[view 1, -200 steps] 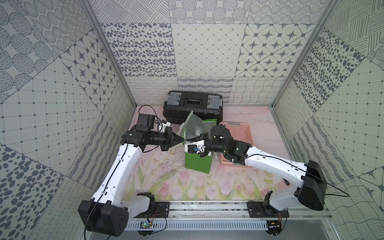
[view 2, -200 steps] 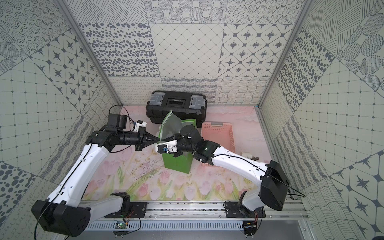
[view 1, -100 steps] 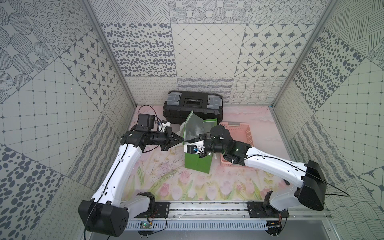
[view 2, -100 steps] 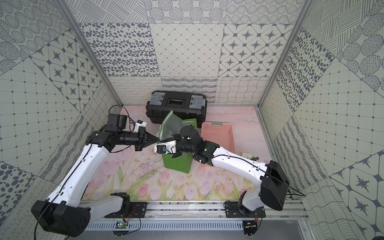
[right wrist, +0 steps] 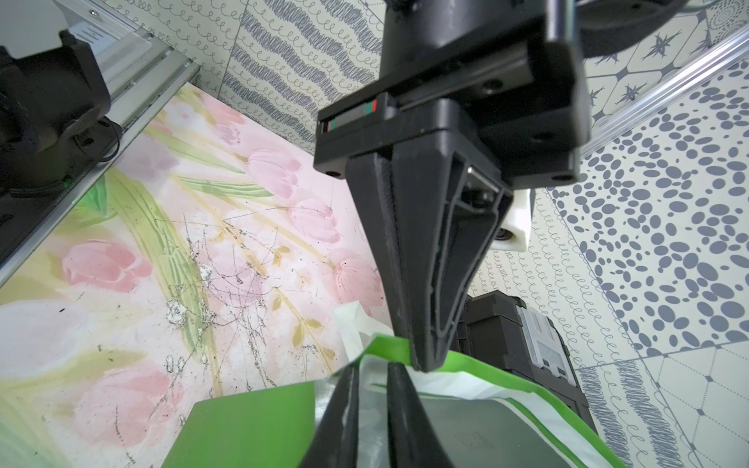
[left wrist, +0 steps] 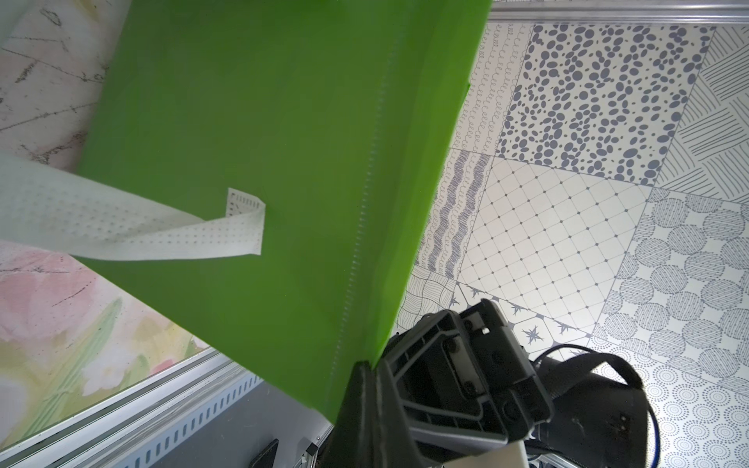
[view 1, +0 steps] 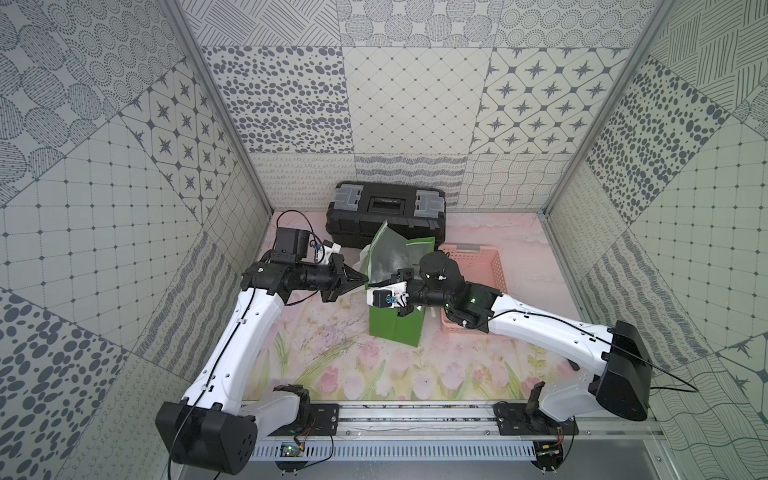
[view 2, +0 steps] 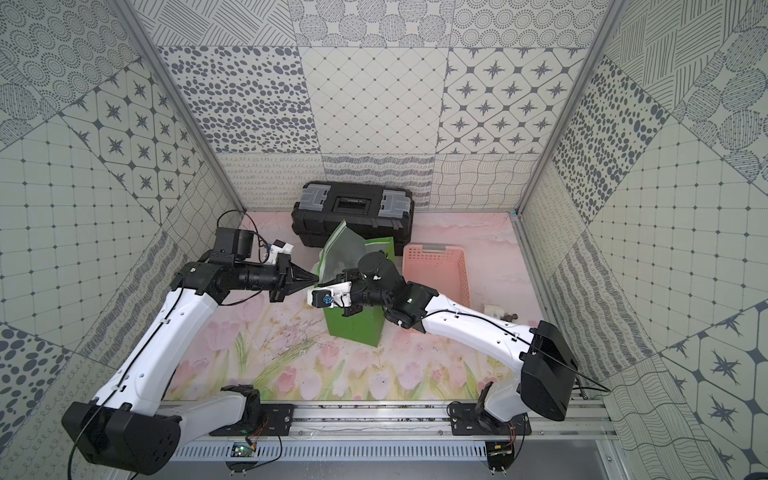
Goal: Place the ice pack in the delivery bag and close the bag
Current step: Tear off the adhesive seal from the delivery bag.
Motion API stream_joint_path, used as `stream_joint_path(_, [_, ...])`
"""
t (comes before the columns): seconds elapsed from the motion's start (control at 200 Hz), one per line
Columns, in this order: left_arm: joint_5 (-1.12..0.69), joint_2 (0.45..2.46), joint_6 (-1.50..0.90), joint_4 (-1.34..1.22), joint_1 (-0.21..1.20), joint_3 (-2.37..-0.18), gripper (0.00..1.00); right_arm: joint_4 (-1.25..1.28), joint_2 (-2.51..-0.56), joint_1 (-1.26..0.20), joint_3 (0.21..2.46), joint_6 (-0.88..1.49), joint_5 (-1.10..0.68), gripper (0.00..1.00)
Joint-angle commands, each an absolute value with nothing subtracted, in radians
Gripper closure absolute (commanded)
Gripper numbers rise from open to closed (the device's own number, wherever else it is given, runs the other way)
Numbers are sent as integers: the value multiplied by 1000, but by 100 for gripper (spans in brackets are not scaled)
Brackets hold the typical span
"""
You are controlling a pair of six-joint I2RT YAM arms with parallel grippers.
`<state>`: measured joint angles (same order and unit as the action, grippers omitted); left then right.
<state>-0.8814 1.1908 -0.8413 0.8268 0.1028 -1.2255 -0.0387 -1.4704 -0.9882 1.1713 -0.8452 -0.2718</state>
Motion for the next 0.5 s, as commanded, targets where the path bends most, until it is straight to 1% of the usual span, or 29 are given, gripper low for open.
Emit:
stream_joint_path(0.0, [-883, 1185, -829, 827, 101, -1230, 100, 0, -1496, -996, 1204, -831, -269, 83])
stream_joint_path(0.2, [-881, 1184, -827, 827, 100, -1233, 100, 20, -1502, -997, 1206, -815, -248, 88])
stream_joint_path(0.33, [-881, 1184, -827, 827, 100, -1233, 100, 38, -1499, -997, 1206, -803, -224, 100])
stream_joint_path(0.495, [-878, 1189, -826, 827, 101, -1237, 100, 31, -1490, -997, 1196, -813, -230, 100])
